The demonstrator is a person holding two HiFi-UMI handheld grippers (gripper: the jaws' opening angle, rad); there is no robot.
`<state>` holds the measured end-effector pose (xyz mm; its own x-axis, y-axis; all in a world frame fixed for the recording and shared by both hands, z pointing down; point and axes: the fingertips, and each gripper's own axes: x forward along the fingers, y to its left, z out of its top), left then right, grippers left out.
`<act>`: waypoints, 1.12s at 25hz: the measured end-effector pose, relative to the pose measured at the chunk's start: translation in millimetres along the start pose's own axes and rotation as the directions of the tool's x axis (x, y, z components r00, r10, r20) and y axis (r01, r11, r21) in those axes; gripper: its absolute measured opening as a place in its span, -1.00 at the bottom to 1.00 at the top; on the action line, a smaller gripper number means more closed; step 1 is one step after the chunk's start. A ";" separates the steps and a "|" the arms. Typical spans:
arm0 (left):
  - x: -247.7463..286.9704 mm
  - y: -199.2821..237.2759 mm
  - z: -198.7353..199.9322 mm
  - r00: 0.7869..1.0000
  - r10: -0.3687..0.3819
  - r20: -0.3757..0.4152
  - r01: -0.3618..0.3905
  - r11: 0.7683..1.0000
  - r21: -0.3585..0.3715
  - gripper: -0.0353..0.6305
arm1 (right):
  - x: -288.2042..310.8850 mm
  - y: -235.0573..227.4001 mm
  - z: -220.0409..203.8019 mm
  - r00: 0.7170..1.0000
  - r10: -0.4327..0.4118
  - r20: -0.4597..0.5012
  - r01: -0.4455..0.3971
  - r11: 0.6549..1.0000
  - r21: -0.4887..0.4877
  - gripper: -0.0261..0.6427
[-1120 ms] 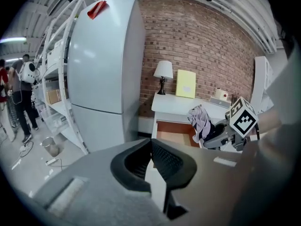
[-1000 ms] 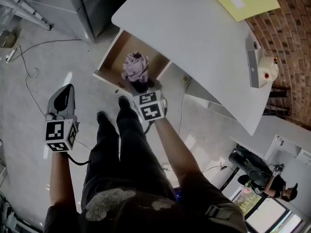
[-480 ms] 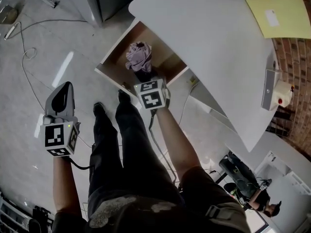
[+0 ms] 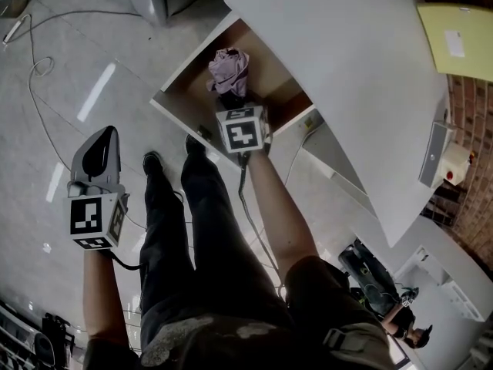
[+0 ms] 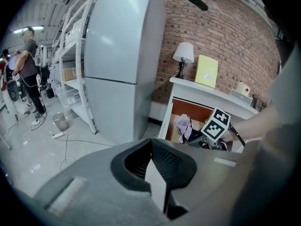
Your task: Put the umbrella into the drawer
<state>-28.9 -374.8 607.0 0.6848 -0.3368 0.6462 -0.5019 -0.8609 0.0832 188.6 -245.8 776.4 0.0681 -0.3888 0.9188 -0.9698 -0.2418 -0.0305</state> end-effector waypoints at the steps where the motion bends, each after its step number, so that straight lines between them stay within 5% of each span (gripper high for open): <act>1: 2.0 1.1 0.2 1.000 0.000 0.003 0.000 1.000 0.003 -0.87 | 3.9 -1.5 -1.1 1.000 -0.002 -0.007 0.002 1.000 0.006 -0.19; 19: 21.8 0.5 5.7 0.999 -0.040 -0.017 0.040 0.999 0.003 -0.86 | 38.0 -19.5 -10.4 0.991 -0.082 -0.104 0.092 0.991 0.100 -0.18; 28: 8.2 9.2 11.0 0.999 -0.035 -0.028 0.035 0.999 0.000 -0.87 | 23.6 -20.9 9.5 0.998 -0.054 0.017 0.050 0.981 0.188 0.03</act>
<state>-22.1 -389.7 604.7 0.6868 -0.2952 0.6642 -0.4774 -0.8723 0.1060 212.7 -258.4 795.0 0.1245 -0.3906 0.9121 -0.9038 -0.4239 -0.0582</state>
